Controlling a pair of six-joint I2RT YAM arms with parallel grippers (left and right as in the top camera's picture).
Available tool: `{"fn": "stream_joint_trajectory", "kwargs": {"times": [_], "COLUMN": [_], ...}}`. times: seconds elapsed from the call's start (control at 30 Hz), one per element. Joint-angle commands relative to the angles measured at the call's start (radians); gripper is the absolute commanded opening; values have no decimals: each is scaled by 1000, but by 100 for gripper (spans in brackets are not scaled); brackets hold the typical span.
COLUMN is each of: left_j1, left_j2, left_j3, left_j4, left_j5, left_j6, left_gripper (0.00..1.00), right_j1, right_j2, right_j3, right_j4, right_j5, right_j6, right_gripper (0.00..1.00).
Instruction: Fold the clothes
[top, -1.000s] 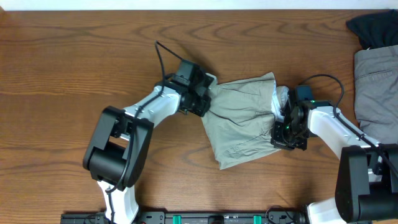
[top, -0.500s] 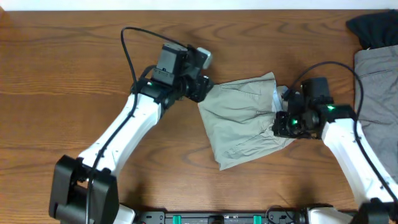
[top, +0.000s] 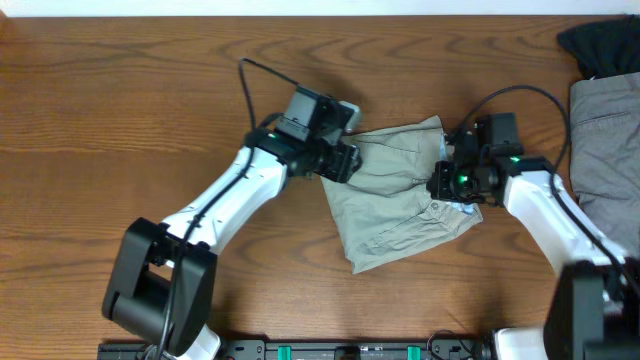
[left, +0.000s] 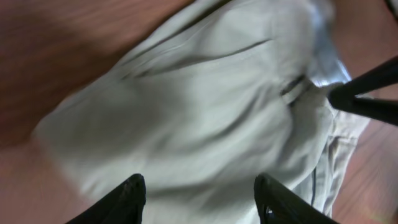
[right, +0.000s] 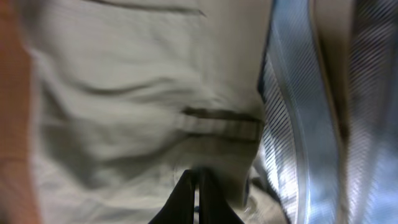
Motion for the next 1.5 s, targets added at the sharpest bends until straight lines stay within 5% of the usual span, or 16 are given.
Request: {"fn": "stream_joint_trajectory", "kwargs": {"times": [0.0,0.17,0.33,0.63,1.0,1.07,1.23,1.37,1.47], "left_j1": [41,62,53,27,-53,-68,-59,-22,35], "left_j2": [-43,-47,-19,71,176,176,172,155,136], "left_j3": [8,2,-42,-181,-189,-189,-189,-188,-184], "left_j4": [-68,-257,-289,-73,160,173,198,196,198], "left_j5": [3,3,6,192,314,313,301,278,280], "left_j6": [-91,-93,-246,-572,-753,-752,-613,-510,-423], "left_gripper": [62,70,84,96,96,89,26,6,6], "right_j1": [-12,-15,-15,-15,-15,-15,-15,-15,-18], "right_j2": [113,261,294,292,292,292,287,241,146], "right_j3": [-5,-5,-5,-5,-5,-5,-3,-2,3], "right_j4": [13,27,23,26,55,54,53,30,-6], "right_j5": [50,83,82,77,18,18,18,19,35], "right_j6": [61,112,108,108,108,108,68,38,32], "right_gripper": [2,2,3,3,3,3,4,2,2]}}
